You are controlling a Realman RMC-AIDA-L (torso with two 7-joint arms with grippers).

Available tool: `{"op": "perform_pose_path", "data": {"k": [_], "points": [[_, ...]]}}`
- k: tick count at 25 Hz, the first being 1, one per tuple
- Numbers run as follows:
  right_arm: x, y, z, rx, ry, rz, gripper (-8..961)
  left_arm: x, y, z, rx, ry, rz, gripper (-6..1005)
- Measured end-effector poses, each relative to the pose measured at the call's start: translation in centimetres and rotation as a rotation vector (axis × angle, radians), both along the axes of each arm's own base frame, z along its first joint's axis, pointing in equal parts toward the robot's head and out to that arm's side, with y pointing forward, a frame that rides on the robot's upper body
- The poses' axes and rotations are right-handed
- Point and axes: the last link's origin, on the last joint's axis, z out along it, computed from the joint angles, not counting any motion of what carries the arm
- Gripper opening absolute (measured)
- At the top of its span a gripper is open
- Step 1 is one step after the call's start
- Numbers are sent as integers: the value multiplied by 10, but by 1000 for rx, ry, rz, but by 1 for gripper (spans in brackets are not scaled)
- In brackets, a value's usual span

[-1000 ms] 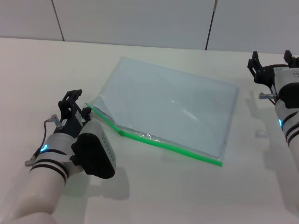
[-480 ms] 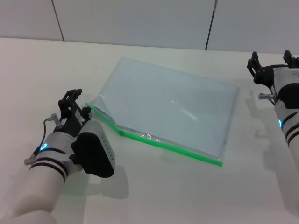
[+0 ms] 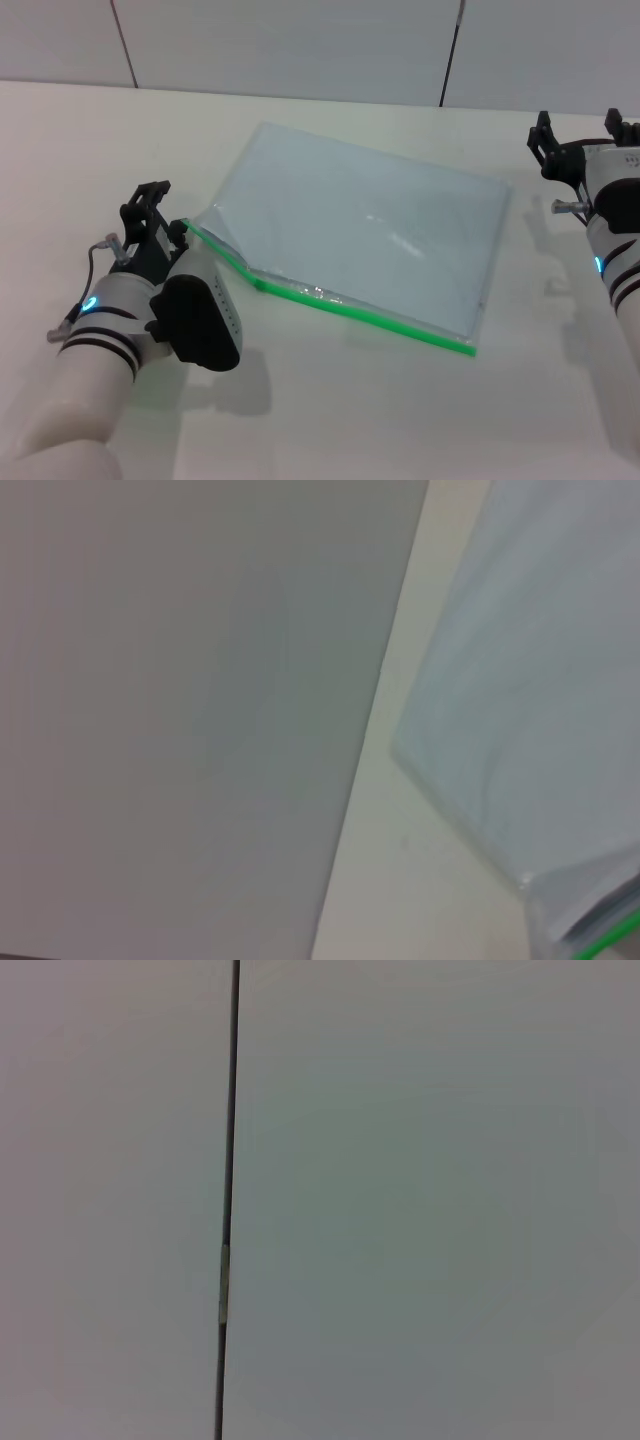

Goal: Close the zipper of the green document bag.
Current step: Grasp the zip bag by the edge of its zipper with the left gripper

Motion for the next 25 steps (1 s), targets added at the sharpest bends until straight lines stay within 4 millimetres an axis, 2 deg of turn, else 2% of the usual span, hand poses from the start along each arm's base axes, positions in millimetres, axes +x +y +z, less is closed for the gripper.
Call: {"op": "perform_pose_path", "data": {"k": [25], "points": [[-3,0,-1,0,3,8,830,3,5,-9,-74,37,-18,582]]}}
